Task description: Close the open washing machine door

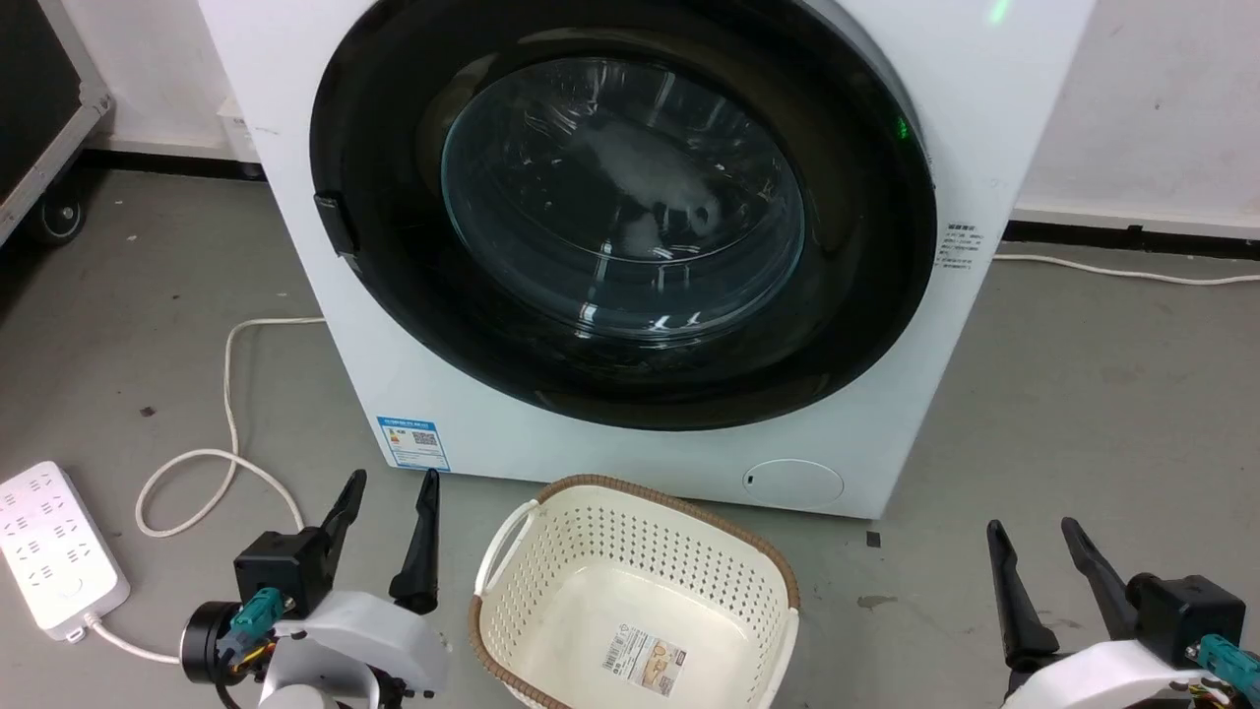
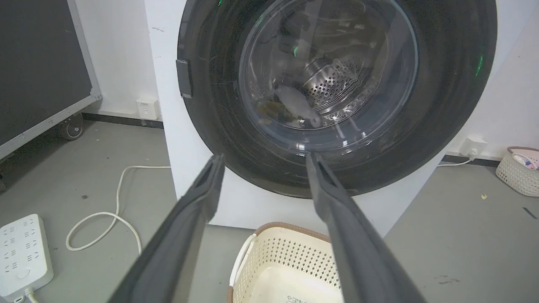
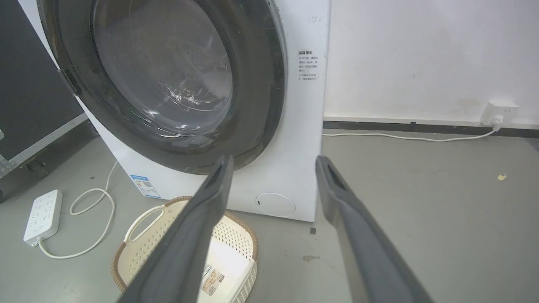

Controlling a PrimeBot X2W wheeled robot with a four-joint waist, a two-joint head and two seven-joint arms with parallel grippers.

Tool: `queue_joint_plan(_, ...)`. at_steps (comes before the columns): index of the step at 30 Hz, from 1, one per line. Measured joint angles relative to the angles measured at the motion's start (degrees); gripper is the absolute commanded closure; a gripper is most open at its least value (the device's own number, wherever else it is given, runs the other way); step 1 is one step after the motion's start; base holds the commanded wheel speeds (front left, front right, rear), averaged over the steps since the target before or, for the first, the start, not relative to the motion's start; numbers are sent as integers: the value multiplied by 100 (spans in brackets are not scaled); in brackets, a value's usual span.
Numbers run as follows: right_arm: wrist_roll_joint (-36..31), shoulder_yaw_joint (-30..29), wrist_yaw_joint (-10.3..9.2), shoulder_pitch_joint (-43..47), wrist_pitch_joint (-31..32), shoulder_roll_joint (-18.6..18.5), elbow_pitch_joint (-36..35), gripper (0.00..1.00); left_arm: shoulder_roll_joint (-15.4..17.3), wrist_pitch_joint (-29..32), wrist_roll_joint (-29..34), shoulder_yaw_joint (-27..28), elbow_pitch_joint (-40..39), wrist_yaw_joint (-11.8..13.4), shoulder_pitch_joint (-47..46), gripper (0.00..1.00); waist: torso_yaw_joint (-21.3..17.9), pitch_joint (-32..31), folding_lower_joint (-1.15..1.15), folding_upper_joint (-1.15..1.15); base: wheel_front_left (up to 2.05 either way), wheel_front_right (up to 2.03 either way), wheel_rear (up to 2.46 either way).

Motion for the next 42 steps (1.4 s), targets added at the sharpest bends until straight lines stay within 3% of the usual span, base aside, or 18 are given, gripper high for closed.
queue_joint_plan(13, 87, 59, 0, -3, -11, 0, 26, 0, 5, -1, -120, 1, 8, 0, -64, 0, 1, 10, 0, 0, 0, 0, 0)
queue_joint_plan(14, 91, 64, 0, -3, -30, 0, 29, 100, 7, -1, -123, 0, 8, 1, -64, 100, 1, 8, 0, 0, 0, 0, 0)
queue_joint_plan(42, -33, 114, 0, -13, 26, -1, -19, 100, -182, 208, 258, 215, -240, -26, 31, 100, 59, 26, 0, 0, 0, 0, 0)
